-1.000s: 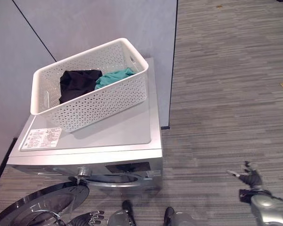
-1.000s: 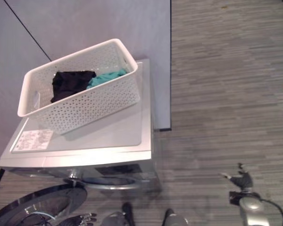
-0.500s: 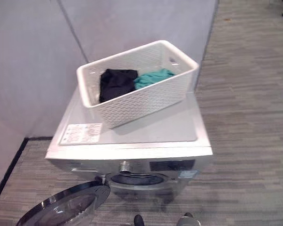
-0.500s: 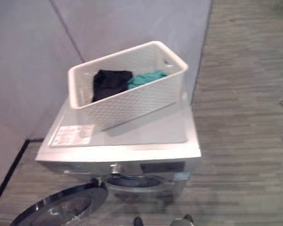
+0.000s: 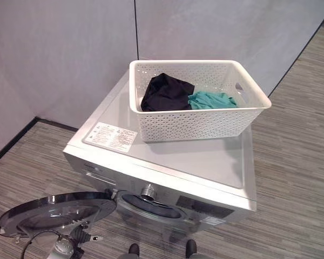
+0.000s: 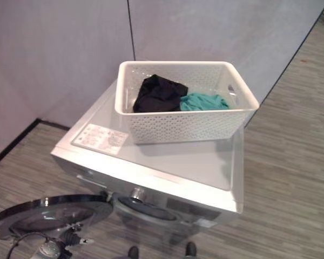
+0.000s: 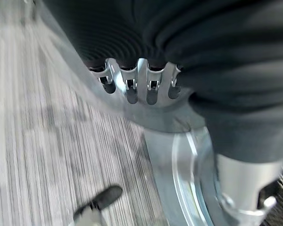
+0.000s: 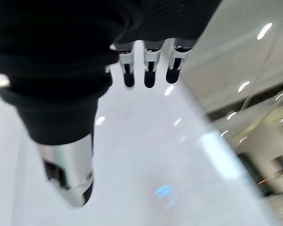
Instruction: Grab the laundry basket,head to the washer,open it,put in the laundry and shut it.
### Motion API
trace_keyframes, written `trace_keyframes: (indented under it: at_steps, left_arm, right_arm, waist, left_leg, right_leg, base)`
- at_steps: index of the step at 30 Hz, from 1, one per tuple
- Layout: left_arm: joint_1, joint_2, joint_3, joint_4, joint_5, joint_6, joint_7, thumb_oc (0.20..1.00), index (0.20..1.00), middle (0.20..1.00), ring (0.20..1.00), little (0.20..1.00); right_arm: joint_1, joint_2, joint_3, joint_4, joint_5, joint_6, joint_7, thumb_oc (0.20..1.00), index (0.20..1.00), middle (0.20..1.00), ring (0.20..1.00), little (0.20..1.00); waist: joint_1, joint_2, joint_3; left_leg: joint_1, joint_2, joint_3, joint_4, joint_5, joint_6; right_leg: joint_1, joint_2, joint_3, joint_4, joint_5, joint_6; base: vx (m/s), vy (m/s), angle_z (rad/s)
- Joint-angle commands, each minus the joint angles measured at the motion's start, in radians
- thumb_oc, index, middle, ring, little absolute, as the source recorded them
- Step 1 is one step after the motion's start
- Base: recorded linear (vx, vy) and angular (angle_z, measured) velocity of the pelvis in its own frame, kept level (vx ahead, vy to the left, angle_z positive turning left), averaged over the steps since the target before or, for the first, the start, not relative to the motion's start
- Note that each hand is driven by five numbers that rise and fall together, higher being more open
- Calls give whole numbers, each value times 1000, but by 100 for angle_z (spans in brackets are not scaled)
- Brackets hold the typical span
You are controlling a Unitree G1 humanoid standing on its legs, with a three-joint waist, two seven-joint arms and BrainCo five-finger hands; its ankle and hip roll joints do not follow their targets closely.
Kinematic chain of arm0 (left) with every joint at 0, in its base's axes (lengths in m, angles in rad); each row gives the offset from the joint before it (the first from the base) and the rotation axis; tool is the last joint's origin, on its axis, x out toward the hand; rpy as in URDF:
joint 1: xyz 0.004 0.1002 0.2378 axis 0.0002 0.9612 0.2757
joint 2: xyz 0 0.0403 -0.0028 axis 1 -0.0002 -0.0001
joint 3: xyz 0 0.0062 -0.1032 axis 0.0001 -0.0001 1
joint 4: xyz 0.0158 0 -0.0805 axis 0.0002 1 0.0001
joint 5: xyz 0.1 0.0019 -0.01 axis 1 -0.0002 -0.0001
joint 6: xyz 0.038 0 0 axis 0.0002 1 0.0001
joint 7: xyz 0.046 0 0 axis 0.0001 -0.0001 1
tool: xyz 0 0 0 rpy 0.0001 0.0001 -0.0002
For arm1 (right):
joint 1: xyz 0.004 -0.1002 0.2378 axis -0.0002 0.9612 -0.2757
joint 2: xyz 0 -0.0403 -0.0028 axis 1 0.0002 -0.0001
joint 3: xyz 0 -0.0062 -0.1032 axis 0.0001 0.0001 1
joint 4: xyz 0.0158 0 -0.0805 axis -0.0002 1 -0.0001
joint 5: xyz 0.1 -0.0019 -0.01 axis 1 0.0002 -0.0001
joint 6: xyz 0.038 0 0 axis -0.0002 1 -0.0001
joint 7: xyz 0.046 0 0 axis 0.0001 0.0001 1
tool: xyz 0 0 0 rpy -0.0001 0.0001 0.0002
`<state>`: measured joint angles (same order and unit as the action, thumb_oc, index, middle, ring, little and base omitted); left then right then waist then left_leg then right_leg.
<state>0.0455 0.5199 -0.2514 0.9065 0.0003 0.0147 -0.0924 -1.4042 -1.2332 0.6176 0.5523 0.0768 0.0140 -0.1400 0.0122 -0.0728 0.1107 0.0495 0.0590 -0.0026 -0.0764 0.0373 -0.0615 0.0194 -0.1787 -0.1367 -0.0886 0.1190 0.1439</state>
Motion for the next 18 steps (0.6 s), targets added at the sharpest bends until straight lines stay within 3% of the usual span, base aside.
trace_keyframes:
  at_steps: [1,4,6,10,14,16,18]
  left_arm:
    - [28,24,4,22,-46,-40,12,1000,1000,1000,1000,1000]
    - [35,15,-16,15,-53,-41,2,1000,1000,1000,1000,1000]
    - [41,19,-32,2,-58,-43,-10,1000,1000,1000,1000,1000]
    - [37,29,-37,4,-69,-45,-3,1000,1000,1000,1000,1000]
    - [41,41,-37,-3,-80,-48,-3,1000,1000,1000,1000,1000]
    - [36,38,-40,17,-84,-49,2,1000,1000,1000,1000,1000]
    - [33,31,-40,41,-94,-51,13,1000,1000,1000,1000,1000]
  right_arm:
    - [-70,12,83,25,65,-21,66,1000,1000,1000,1000,1000]
    - [-110,69,154,32,84,-18,109,1000,1000,1000,1000,1000]
    - [-153,167,232,121,102,-10,163,1000,1000,1000,1000,1000]
    - [-175,287,267,184,163,0,196,1000,1000,1000,1000,1000]
    - [-180,341,310,214,166,13,236,1000,1000,1000,1000,1000]
    - [-177,365,321,228,169,14,245,937,937,937,937,937]
    - [-172,412,316,277,179,10,238,1000,1000,1000,1000,1000]
  waist:
    - [16,9,-42]
    - [18,6,-42]
    - [28,2,-39]
    - [36,-3,-25]
    - [45,-13,1]
    - [49,-19,13]
    - [60,-29,27]
  left_leg:
    - [-38,15,4,73,-121,26]
    - [-34,29,-3,60,-113,19]
    - [-35,39,-8,54,-107,12]
    - [-55,49,-12,52,-96,4]
    - [-88,55,-16,56,-84,-2]
    - [-103,59,-20,57,-79,-5]
    - [-122,63,-25,54,-72,-7]
  right_leg:
    - [-39,-46,-21,63,-92,15]
    - [-26,-32,-35,54,-103,7]
    - [-18,-23,-46,45,-107,2]
    - [-26,-15,-53,32,-106,-3]
    - [-43,-9,-59,33,-105,-8]
    - [-52,-7,-63,32,-104,-10]
    - [-62,-2,-68,25,-100,-12]
  base:
    - [50,-105,13]
    - [33,-77,2]
    - [8,-48,1]
    - [-23,-26,3]
    - [-52,-25,8]
    - [-69,-36,20]
    - [-61,-43,2]
